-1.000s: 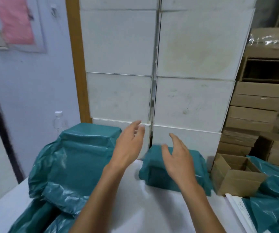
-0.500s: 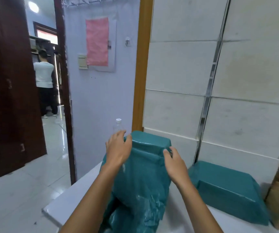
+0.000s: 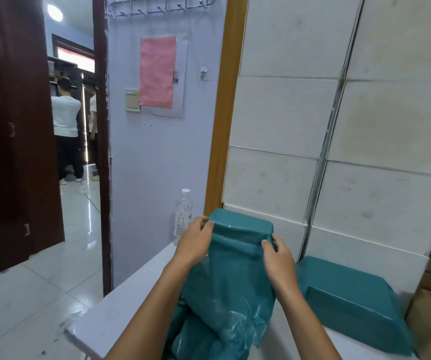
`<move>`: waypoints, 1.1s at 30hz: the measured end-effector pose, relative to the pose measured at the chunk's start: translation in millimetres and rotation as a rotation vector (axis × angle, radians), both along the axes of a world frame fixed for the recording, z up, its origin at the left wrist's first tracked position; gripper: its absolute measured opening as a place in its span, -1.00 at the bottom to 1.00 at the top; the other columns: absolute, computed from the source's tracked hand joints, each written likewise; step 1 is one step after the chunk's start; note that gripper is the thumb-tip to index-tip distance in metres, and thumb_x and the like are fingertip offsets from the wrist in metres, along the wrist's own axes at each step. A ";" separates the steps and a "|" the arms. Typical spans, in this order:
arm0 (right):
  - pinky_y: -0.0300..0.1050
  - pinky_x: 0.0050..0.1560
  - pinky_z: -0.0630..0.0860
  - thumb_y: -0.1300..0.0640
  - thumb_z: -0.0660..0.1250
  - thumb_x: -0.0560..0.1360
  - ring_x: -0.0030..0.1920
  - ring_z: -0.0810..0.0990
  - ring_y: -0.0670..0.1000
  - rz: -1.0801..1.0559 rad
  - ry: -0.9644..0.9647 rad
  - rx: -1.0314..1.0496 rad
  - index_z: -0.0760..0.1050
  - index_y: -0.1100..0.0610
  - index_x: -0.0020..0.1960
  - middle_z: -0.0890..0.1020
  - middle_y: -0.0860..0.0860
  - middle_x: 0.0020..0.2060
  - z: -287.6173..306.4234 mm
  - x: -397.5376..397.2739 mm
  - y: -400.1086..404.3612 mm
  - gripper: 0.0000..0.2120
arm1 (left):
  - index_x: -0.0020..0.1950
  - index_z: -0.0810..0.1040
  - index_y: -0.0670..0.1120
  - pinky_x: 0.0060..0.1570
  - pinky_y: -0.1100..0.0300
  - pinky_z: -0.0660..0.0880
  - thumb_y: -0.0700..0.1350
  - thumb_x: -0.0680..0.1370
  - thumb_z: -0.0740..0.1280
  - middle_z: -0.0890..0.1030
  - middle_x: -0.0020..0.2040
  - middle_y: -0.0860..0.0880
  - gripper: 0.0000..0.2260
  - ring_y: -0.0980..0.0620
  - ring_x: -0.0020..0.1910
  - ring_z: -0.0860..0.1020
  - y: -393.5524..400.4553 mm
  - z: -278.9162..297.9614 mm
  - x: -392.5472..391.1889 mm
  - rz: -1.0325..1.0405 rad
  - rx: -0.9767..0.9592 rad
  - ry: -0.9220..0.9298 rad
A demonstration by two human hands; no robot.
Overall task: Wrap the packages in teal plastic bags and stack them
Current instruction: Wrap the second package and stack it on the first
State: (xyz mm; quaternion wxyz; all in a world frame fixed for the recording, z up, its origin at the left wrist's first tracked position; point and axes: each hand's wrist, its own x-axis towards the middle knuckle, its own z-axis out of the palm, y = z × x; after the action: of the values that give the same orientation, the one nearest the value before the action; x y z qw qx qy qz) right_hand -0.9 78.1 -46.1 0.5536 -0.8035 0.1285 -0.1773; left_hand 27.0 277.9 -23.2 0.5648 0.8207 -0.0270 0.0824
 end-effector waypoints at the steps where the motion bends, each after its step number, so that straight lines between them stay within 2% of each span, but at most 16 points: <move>1: 0.20 0.45 0.43 -0.15 0.20 0.60 0.43 0.50 0.10 -0.008 -0.014 -0.001 0.41 -0.05 0.56 0.52 -0.05 0.49 0.4 -2.6 -5.0 -0.45 | 0.46 0.47 0.06 0.18 0.10 0.40 0.09 0.74 0.10 0.57 0.34 0.07 -0.65 0.02 0.27 0.52 -3.1 2.4 -3.3 -0.003 -0.010 -0.026; 5: 0.20 0.43 0.47 -0.25 0.21 0.52 0.41 0.53 0.07 -0.056 -0.100 0.022 0.44 -0.09 0.53 0.55 -0.10 0.46 11.6 -29.1 -32.5 -0.39 | 0.45 0.48 0.09 0.20 0.13 0.36 0.06 0.75 0.11 0.55 0.29 0.13 -0.69 0.07 0.24 0.49 -29.5 18.1 -24.6 -0.049 -0.052 -0.126; 8: 0.18 0.41 0.50 -0.18 0.23 0.56 0.36 0.58 0.05 -0.119 -0.175 0.027 0.48 -0.07 0.50 0.61 -0.09 0.39 21.6 -61.3 -61.4 -0.46 | 0.35 0.54 0.12 0.18 0.10 0.40 0.05 0.74 0.12 0.60 0.21 0.17 -0.73 0.08 0.23 0.54 -57.7 26.5 -43.0 -0.134 -0.110 -0.163; 10: 0.16 0.36 0.53 -0.11 0.25 0.60 0.28 0.61 0.02 -0.162 -0.215 0.038 0.50 -0.08 0.47 0.65 -0.11 0.31 25.6 -89.7 -83.9 -0.55 | 0.40 0.53 0.10 0.18 0.11 0.39 0.06 0.74 0.12 0.61 0.25 0.14 -0.70 0.08 0.25 0.54 -81.7 28.5 -58.0 -0.186 -0.112 -0.177; 13: 0.13 0.32 0.56 -0.08 0.26 0.63 0.22 0.63 0.01 -0.242 -0.236 0.040 0.53 -0.10 0.43 0.67 -0.11 0.25 24.7 -129.7 -116.4 -0.61 | 0.47 0.49 0.11 0.35 0.03 0.45 0.11 0.72 0.11 0.59 0.36 0.12 -0.64 0.07 0.33 0.53 -117.6 21.6 -81.1 -0.262 -0.106 -0.179; 16: 0.11 0.37 0.52 0.01 0.27 0.67 0.27 0.61 0.00 -0.285 -0.243 0.091 0.54 -0.04 0.45 0.66 -0.09 0.28 17.2 -168.1 -144.9 -0.63 | 0.50 0.46 0.12 0.44 -0.08 0.45 0.14 0.71 0.11 0.57 0.40 0.11 -0.61 0.05 0.37 0.53 -150.4 3.2 -112.5 -0.328 -0.110 -0.141; 19: 0.15 0.44 0.46 -0.02 0.28 0.65 0.34 0.55 -0.01 -0.329 -0.197 0.129 0.50 -0.06 0.50 0.60 -0.15 0.32 -1.3 -201.3 -165.9 -0.59 | 0.53 0.43 0.11 0.43 0.01 0.42 0.10 0.73 0.12 0.54 0.43 0.12 -0.62 0.06 0.39 0.49 -174.8 -20.2 -143.8 -0.353 -0.064 -0.118; 22: 0.17 0.42 0.48 -0.10 0.28 0.60 0.34 0.56 0.01 -0.363 -0.132 0.121 0.50 -0.09 0.48 0.62 -0.14 0.33 -28.4 -222.4 -174.6 -0.55 | 0.53 0.43 0.12 0.38 0.08 0.40 0.07 0.73 0.15 0.53 0.43 0.12 -0.64 0.06 0.41 0.49 -186.6 -52.2 -161.9 -0.346 -0.039 -0.073; 25: 0.16 0.39 0.49 -0.01 0.28 0.63 0.32 0.56 0.04 -0.354 -0.092 0.140 0.50 -0.06 0.47 0.62 -0.08 0.31 -57.0 -233.3 -174.6 -0.60 | 0.51 0.44 0.11 0.45 -0.02 0.44 0.03 0.72 0.18 0.56 0.46 0.05 -0.65 0.03 0.41 0.52 -187.1 -82.0 -174.0 -0.320 -0.041 -0.042; 30: 0.10 0.31 0.53 0.09 0.29 0.64 0.26 0.58 0.01 -0.305 -0.037 0.110 0.47 -0.13 0.29 0.63 -0.07 0.23 -82.0 -237.3 -166.8 -0.75 | 0.50 0.41 0.13 0.33 -0.13 0.55 0.00 0.71 0.21 0.53 0.46 0.04 -0.65 -0.03 0.36 0.55 -168.6 -108.2 -195.2 -0.288 0.071 -0.010; 33: 0.00 0.16 0.50 0.09 0.28 0.65 0.17 0.60 -0.01 -0.270 0.023 0.059 0.44 -0.11 0.29 0.62 -0.05 0.19 -93.9 -236.8 -162.2 -0.76 | 0.55 0.33 0.22 0.30 -0.11 0.56 0.00 0.65 0.24 0.48 0.52 0.11 -0.54 0.00 0.37 0.55 -155.8 -121.2 -199.7 -0.312 0.184 -0.021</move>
State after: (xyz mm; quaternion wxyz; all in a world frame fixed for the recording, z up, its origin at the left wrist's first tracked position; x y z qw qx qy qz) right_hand -237.7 -84.1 -140.0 0.5464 -0.7643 0.2471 -0.2372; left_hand -172.7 122.1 -144.4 0.4927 0.8540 -0.1671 -0.0005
